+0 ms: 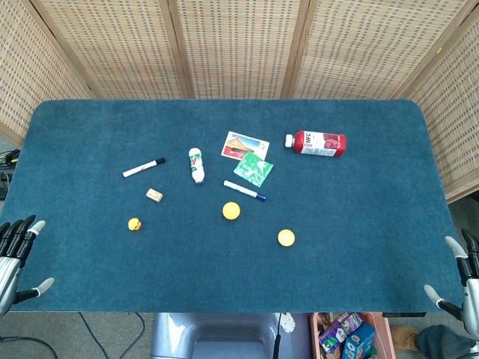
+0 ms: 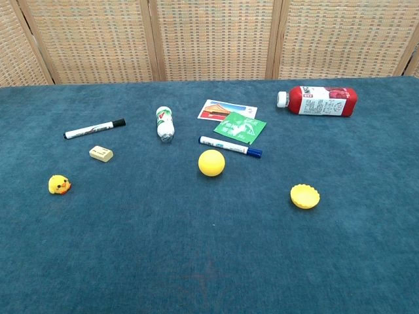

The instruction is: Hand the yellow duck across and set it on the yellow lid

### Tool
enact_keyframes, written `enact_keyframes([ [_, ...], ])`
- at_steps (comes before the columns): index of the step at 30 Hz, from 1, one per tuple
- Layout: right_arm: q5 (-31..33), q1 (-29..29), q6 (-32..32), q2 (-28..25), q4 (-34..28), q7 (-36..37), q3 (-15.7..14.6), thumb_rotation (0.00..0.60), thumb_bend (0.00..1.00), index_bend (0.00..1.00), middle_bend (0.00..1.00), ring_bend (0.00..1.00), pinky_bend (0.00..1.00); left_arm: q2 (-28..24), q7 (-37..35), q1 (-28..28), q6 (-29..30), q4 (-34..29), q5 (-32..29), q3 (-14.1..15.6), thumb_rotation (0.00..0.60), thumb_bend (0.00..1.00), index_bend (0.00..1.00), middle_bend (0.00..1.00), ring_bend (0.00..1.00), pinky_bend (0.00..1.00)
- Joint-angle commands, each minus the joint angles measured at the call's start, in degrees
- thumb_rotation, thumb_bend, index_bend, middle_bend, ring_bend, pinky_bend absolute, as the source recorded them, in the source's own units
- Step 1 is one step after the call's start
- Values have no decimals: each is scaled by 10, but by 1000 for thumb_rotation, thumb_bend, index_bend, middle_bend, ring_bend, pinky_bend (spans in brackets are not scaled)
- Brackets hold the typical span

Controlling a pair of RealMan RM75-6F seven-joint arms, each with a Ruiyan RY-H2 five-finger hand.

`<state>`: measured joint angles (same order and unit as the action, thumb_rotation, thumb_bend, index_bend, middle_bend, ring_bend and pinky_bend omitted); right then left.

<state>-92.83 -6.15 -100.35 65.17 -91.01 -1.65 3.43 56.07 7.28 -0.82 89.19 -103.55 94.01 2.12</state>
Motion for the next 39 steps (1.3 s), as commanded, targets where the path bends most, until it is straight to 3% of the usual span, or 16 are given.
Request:
enact_keyframes([
  [1, 0, 0, 1, 0, 0, 0, 0, 600, 0, 0, 0, 0, 0, 0, 1, 0, -1, 0, 0, 0, 600, 0, 0, 0, 0, 0],
  [9, 3, 0, 4, -4, -1, 12, 0, 600, 0, 0, 0, 0, 0, 16, 14, -25, -30, 10, -16, -19, 600, 0, 0, 0, 0, 0],
  [12, 8, 2, 8, -6, 0, 16, 1, 600, 0, 0, 0, 0, 0, 36, 9, -62, -71, 30, -27, -41, 600, 0, 0, 0, 0, 0],
  [16, 13, 7, 16, -9, -1, 24, 5, 600, 0, 0, 0, 0, 0, 75, 16, -146, -170, 91, -41, -76, 600, 0, 0, 0, 0, 0],
  [22, 32, 14, 32, -10, 3, 26, 12, 600, 0, 0, 0, 0, 0, 130, 36, -231, -280, 166, -69, -99, 600, 0, 13, 0, 0, 0],
  [27, 48, 18, 44, -9, 7, 28, 18, 600, 0, 0, 0, 0, 0, 179, 18, -274, -347, 228, -99, -103, 600, 58, 244, 0, 0, 0],
  [32, 60, 19, 49, -11, 9, 34, 22, 600, 0, 0, 0, 0, 0, 216, -12, -300, -385, 279, -123, -105, 600, 144, 373, 0, 0, 0],
  [39, 73, 23, 64, -11, 15, 38, 25, 600, 0, 0, 0, 0, 0, 245, -10, -317, -414, 320, -148, -98, 600, 155, 413, 0, 0, 0],
])
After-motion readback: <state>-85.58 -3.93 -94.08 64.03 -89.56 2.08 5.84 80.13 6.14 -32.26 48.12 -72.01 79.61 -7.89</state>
